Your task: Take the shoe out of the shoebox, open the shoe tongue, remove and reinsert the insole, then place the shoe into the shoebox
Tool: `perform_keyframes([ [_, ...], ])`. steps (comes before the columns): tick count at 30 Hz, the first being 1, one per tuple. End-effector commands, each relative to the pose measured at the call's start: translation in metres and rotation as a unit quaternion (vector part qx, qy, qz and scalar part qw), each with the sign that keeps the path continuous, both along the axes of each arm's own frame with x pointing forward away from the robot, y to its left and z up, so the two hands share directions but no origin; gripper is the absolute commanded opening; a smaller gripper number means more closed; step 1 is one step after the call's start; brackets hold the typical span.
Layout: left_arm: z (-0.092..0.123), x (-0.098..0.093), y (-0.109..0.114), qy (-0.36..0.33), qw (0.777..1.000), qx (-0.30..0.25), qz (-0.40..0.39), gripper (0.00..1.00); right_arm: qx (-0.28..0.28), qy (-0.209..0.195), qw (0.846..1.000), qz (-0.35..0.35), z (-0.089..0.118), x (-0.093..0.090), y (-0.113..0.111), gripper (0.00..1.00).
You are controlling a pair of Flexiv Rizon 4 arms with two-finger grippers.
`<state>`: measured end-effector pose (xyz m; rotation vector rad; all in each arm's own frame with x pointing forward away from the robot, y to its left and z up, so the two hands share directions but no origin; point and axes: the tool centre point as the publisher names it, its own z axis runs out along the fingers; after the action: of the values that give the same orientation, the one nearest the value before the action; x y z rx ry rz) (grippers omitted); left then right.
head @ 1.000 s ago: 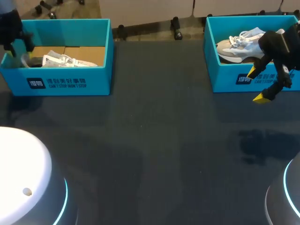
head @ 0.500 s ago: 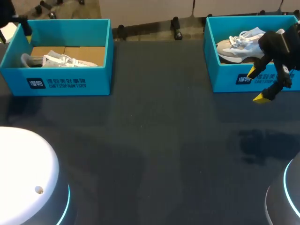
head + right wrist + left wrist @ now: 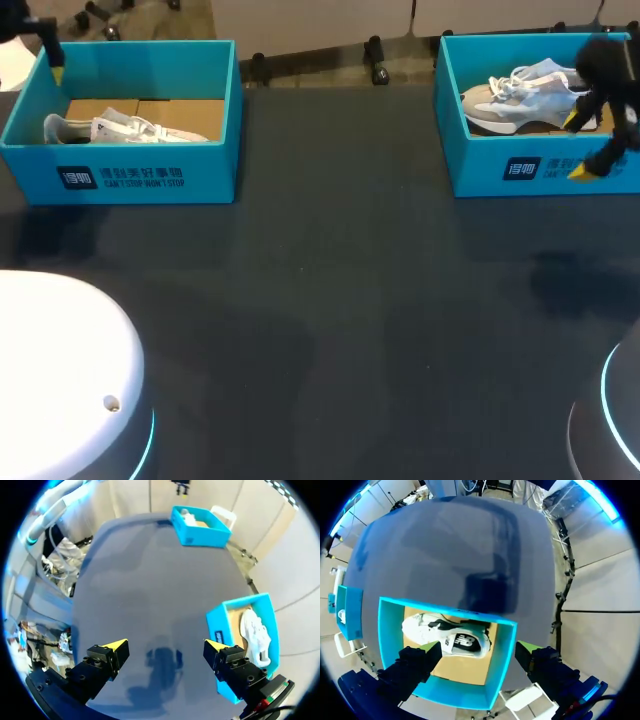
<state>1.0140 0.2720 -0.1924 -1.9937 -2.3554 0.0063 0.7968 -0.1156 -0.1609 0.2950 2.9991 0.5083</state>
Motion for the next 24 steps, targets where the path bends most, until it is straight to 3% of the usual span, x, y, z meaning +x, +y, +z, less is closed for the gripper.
perform_keyframes([
  [1, 0.002, -0.002, -0.001, -0.001, 1.000, 0.003, 0.000, 1.00, 0.000, 0.015, 1.000, -0.017, 0.008, 0.035, -0.013, 1.00],
  [10, 0.002, -0.002, -0.001, -0.001, 1.000, 0.003, 0.000, 1.00, 0.023, 0.023, 0.995, -0.097, 0.016, 0.084, -0.036, 1.00],
  [13, 0.002, -0.002, -0.001, -0.001, 1.000, 0.003, 0.000, 1.00, 0.020, 0.014, 0.981, -0.192, 0.022, 0.100, -0.050, 1.00],
  [16, 0.002, -0.002, -0.001, -0.001, 1.000, 0.003, 0.000, 1.00, 0.053, -0.009, 0.959, -0.278, 0.024, 0.109, -0.064, 1.00],
  [24, 0.002, -0.002, -0.001, -0.001, 1.000, 0.003, 0.000, 1.00, 0.053, -0.009, 0.959, -0.278, 0.024, 0.109, -0.064, 1.00],
])
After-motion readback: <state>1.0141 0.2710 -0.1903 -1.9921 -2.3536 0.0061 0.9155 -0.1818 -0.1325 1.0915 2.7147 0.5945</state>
